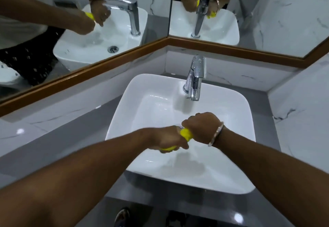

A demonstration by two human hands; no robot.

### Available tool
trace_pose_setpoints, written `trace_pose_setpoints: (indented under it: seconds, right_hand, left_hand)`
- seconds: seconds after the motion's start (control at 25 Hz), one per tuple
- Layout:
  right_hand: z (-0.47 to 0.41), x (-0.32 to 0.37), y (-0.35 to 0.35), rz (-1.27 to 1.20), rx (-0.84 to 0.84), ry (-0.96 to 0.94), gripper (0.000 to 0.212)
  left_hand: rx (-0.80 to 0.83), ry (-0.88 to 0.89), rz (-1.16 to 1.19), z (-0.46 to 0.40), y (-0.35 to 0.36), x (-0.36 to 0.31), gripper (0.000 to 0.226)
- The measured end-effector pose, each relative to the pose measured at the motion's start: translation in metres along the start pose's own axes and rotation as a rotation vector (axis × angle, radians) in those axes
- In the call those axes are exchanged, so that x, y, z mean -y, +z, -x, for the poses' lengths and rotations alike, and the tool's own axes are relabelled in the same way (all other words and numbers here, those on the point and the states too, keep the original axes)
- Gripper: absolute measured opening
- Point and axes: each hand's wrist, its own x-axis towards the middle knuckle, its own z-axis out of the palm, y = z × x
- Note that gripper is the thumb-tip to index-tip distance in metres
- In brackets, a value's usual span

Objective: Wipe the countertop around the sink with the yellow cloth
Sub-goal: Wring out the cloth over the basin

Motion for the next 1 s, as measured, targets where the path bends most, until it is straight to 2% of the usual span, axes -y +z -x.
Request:
trace_pose_setpoints:
  seconds: [0.12, 0.2, 0.24, 0.32, 0.36, 0.44, 0.48, 0.52, 0.6, 0.72, 0.76, 0.88, 1.0]
  right_hand:
    - [0.005, -0.003, 0.031, -0.152, -0.112, -0.047, 0.026]
    - [0.003, 0.002, 0.044, -0.231, -0.134, -0.045, 0.027]
    - [0.003, 0.006, 0.046, -0.256, -0.108, -0.010, 0.027]
    - [0.004, 0.009, 0.049, -0.322, -0.003, 0.081, 0.025]
    - [0.006, 0.008, 0.047, -0.378, 0.077, 0.128, 0.027]
    - [0.016, 0.002, 0.039, -0.520, 0.217, 0.181, 0.043]
    - [0.021, -0.002, 0.035, -0.528, 0.261, 0.181, 0.052]
    - [0.025, -0.006, 0.027, -0.538, 0.298, 0.175, 0.057]
    - [0.030, -0.011, 0.003, -0.615, 0.357, 0.175, 0.051]
    - [0.036, -0.018, -0.030, -0.736, 0.392, 0.190, 0.043]
    - [0.039, -0.021, -0.038, -0.762, 0.394, 0.206, 0.040]
    - [0.043, -0.025, -0.056, -0.858, 0.442, 0.225, 0.038]
    - [0.046, -0.026, -0.074, -0.865, 0.474, 0.202, 0.064]
  left_hand:
    - [0.145, -0.108, 0.346, -0.016, 0.017, 0.020, 0.026]
    - [0.187, -0.122, 0.402, -0.019, 0.016, 0.027, 0.025]
    - [0.153, -0.119, 0.354, -0.020, 0.015, 0.027, 0.025]
    - [-0.031, -0.068, 0.036, -0.019, 0.010, 0.024, 0.026]
    - [-0.139, -0.014, -0.248, -0.017, 0.007, 0.023, 0.027]
    - [-0.342, 0.112, -0.851, -0.007, 0.003, 0.019, 0.023]
    - [-0.428, 0.177, -1.034, -0.002, 0.001, 0.018, 0.025]
    - [-0.486, 0.242, -1.093, 0.004, -0.002, 0.017, 0.032]
    - [-0.477, 0.333, -1.044, 0.017, -0.008, 0.011, 0.049]
    - [-0.297, 0.295, -0.942, 0.031, -0.011, 0.001, 0.088]
    - [-0.260, 0.267, -0.866, 0.039, -0.007, -0.006, 0.089]
    - [-0.181, 0.182, -0.523, 0.060, 0.003, -0.038, 0.053]
    - [-0.238, 0.207, -0.574, 0.078, -0.002, -0.059, 0.039]
